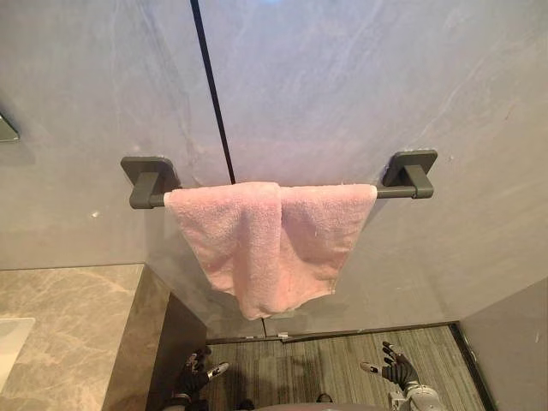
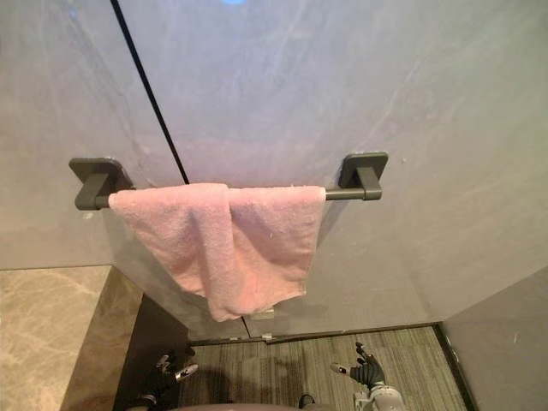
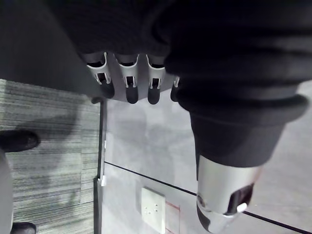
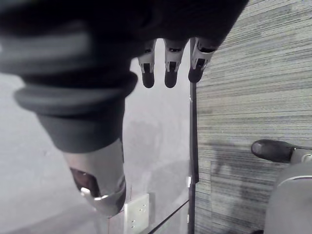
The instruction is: Organize washtable
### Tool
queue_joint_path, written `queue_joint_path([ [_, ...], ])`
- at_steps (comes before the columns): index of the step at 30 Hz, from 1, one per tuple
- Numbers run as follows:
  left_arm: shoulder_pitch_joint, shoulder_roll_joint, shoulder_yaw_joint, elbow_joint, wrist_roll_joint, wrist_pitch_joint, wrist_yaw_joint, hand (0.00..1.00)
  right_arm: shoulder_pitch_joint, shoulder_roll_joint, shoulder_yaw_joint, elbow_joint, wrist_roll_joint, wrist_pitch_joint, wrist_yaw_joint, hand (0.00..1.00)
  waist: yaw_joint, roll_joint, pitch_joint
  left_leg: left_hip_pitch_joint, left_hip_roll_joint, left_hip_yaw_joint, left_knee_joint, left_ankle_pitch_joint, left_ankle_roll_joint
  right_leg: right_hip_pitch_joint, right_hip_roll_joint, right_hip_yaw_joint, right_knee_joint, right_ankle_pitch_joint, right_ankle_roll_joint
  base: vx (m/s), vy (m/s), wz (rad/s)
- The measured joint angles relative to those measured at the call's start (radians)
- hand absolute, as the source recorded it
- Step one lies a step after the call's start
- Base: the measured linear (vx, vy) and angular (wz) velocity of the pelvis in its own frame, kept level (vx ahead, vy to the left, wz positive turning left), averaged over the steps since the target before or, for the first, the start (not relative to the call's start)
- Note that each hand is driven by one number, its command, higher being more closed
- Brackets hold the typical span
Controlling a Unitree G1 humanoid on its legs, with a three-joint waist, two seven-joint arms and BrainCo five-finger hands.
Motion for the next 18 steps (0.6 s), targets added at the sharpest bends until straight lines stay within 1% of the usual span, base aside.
queue_joint_path([
  [6,-0.001,0.0,0.0,0.025,0.01,0.002,0.018,0.0,-0.022,0.0,-0.001,0.028,0.0,0.005,-0.008,0.0,0.001,0.002,0.005,-0.007,-0.001,0.022,-0.002,-0.01,0.0,-0.019,0.0,0.021,0.0,-0.001,0.002,0.01,0.0,-0.1],
  [10,-0.01,-0.001,0.0,0.026,0.014,0.002,0.018,0.0,-0.03,0.001,-0.002,0.042,-0.007,0.007,-0.019,0.0,0.001,0.001,0.006,-0.015,-0.001,0.03,-0.001,-0.014,0.001,-0.031,0.0,0.028,0.001,-0.002,0.003,0.01,-0.003,-0.08],
  [14,-0.034,0.001,0.002,0.024,0.01,0.002,0.02,0.0,-0.082,0.001,-0.001,0.042,-0.007,0.007,-0.019,0.0,0.004,0.002,0.023,-0.074,0.003,0.063,0.032,-0.023,0.003,-0.122,0.003,0.066,0.063,-0.008,0.005,-0.04,0.005,-0.29],
  [15,-0.055,0.004,0.003,0.019,0.01,0.002,0.02,0.0,-0.114,0.002,0.001,0.042,-0.007,0.007,-0.019,0.0,0.006,-0.002,0.05,-0.102,0.01,0.08,0.064,-0.033,0.007,-0.162,0.001,0.076,0.099,-0.014,0.012,-0.07,0.001,-0.26],
  [17,-0.063,0.017,0.003,0.007,0.009,0.002,0.02,0.0,-0.133,0.006,0.016,0.041,-0.007,0.008,-0.02,0.0,0.005,-0.007,0.057,-0.145,0.027,0.101,0.112,-0.048,0.01,-0.198,-0.005,0.075,0.122,-0.016,0.015,-0.09,-0.012,-0.24],
  [18,-0.063,0.032,0.003,-0.004,0.007,0.002,0.021,0.0,-0.139,0.01,0.03,0.039,-0.007,0.008,-0.018,0.0,0.006,-0.006,0.06,-0.169,0.045,0.11,0.141,-0.054,0.011,-0.215,-0.02,0.027,0.155,-0.049,0.017,-0.05,0.002,-0.14],
])
